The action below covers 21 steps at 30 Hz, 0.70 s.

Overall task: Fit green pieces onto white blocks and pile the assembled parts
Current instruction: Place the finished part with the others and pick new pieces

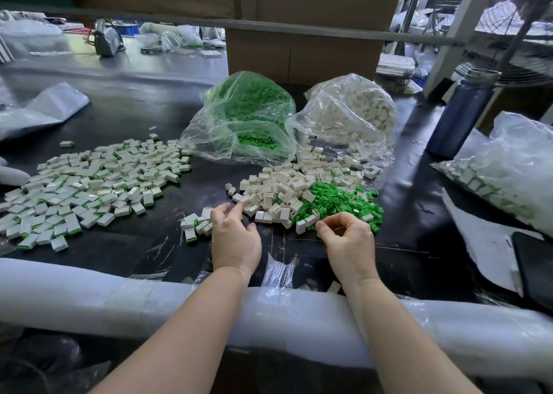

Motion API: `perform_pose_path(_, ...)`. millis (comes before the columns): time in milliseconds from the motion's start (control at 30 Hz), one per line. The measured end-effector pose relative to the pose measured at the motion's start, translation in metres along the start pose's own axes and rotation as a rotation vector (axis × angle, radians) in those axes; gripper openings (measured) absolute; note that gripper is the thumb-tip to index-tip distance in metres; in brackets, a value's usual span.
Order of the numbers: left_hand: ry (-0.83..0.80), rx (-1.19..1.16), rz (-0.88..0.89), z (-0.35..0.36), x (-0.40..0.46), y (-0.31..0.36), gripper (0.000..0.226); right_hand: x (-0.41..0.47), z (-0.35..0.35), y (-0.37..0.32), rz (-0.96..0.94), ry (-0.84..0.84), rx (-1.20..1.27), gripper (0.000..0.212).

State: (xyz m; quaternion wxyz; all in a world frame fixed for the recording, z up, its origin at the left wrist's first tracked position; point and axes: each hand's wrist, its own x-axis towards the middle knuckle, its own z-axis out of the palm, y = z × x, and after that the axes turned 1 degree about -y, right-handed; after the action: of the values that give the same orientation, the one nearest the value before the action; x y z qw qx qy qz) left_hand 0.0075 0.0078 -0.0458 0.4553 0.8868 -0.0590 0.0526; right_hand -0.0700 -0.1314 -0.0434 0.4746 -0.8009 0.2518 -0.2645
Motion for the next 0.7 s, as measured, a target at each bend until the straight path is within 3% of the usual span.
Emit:
perform_pose_path(333, 0.010, 0.068, 0.164, 0.002, -0.003, 0.001, 0.028, 0.000, 0.001, 0.000, 0.006, 0.034, -0.106, 0.012)
perform_pose_path(700, -0.110, 0.088, 0.303, 0.012, -0.007, 0.010, 0.022, 0.002, -0.003, -0.002, -0.007, 0.041, -0.131, 0.014)
